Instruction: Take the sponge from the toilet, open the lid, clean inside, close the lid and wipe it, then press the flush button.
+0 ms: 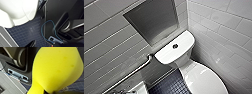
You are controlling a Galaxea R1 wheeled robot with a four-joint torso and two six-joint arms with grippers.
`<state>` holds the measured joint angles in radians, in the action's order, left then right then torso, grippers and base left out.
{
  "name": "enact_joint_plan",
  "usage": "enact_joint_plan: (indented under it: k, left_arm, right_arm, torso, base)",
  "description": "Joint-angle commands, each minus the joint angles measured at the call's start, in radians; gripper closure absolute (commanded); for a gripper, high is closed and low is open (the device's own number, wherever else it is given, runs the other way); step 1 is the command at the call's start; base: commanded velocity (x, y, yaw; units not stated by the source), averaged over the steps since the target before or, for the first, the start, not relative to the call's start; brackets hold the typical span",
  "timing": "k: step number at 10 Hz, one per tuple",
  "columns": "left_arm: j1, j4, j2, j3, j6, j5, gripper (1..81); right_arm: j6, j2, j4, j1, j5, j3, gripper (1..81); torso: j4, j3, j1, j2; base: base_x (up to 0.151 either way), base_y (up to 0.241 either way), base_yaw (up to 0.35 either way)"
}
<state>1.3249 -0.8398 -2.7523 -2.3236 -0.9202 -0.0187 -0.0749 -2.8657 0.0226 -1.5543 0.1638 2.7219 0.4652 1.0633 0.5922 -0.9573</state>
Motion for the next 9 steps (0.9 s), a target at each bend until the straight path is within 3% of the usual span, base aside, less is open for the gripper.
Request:
enact_joint_plan:
  k: [1, 4, 9]
  left_arm:
    - [0.099, -0.179, -0.069, -0.131, 0.007, 0.057, 1.0]
    - [0.139, -0.202, -0.156, -0.218, 0.009, 0.057, 1.0]
    - [0.144, -0.190, -0.221, -0.236, 0.009, 0.074, 1.0]
  right_arm:
    - [0.135, 0.017, -0.105, -0.008, -0.124, -0.168, 81.1]
    - [0.122, 0.078, -0.092, -0.010, -0.109, -0.295, 81.1]
    - [0.116, 0.509, -0.110, 0.068, 0.077, -0.923, 81.1]
  torso:
    - [0.000, 0.000, 0.000, 0.000]
    - [0.000, 0.000, 0.000, 0.000]
    - [0.000, 0.000, 0.000, 0.000]
  base:
    - [0.000, 0.000, 0.000]
    - [0.000, 0.000, 0.000]
    - [0.000, 0.000, 0.000]
